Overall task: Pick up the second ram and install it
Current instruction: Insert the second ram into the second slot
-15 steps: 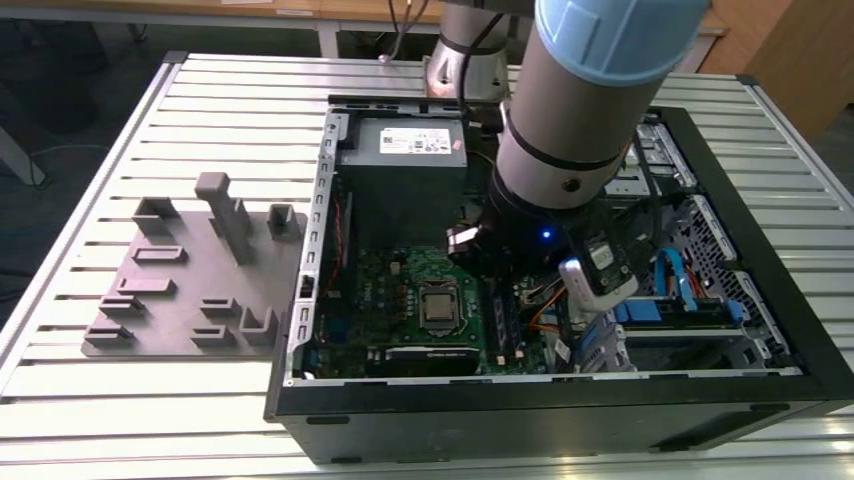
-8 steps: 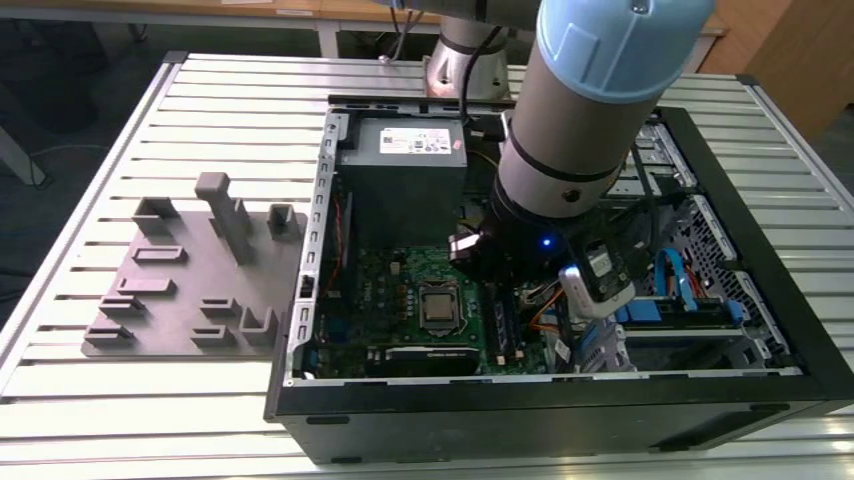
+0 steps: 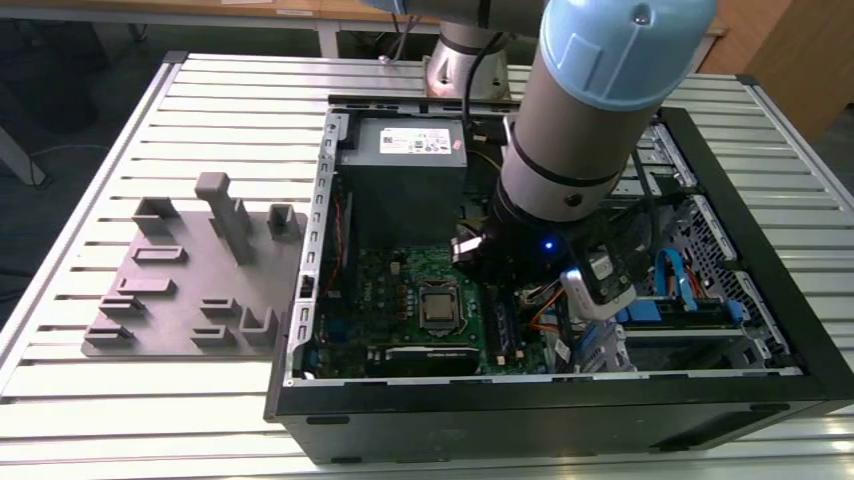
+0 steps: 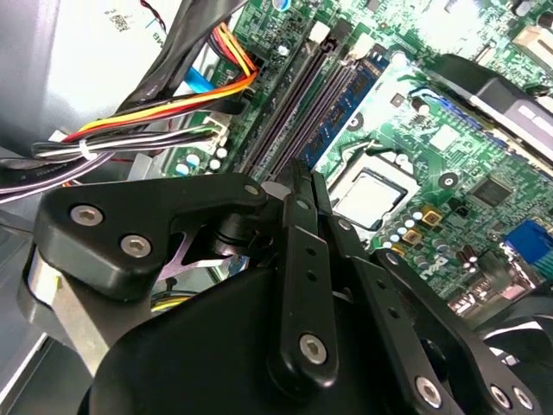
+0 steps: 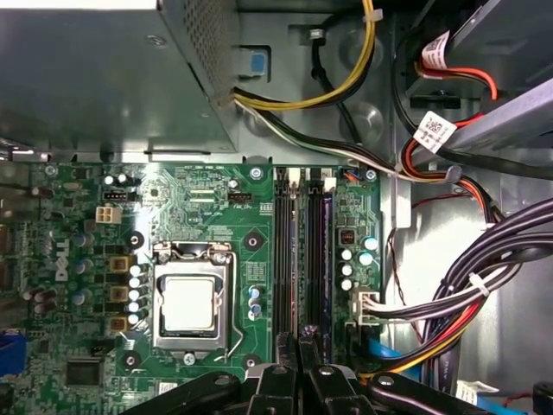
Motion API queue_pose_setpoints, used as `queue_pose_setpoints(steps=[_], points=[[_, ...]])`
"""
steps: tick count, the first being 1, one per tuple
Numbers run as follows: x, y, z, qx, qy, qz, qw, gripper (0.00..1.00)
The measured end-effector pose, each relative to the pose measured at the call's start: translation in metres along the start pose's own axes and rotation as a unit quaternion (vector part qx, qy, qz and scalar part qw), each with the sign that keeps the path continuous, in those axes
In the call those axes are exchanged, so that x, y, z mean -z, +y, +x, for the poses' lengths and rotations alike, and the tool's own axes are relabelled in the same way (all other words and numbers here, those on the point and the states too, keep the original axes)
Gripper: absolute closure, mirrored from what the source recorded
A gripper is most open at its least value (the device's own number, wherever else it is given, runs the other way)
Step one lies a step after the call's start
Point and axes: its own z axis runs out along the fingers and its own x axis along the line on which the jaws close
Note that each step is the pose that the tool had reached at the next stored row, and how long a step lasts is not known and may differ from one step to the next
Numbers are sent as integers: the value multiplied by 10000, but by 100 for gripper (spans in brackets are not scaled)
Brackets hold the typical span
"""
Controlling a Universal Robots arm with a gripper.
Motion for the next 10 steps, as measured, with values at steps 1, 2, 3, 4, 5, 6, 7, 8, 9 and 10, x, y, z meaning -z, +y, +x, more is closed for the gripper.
queue_pose_setpoints(steps=[1,2,3,4,5,6,7,8,9,10], points=[[-7,1,-6,0,1,0,10000,87],[-14,2,-11,0,1,0,10000,87],[-20,2,-14,0,1,0,10000,87],[-27,4,-15,0,1,0,10000,87],[-35,6,-16,-1,1,1,10000,87],[-42,7,-17,-2,1,1,10000,87],[-48,8,-17,-4,1,0,10000,87],[-52,8,-17,-7,1,0,10000,87],[-55,8,-17,-8,1,1,10000,87],[-58,8,-18,-8,1,1,10000,87]])
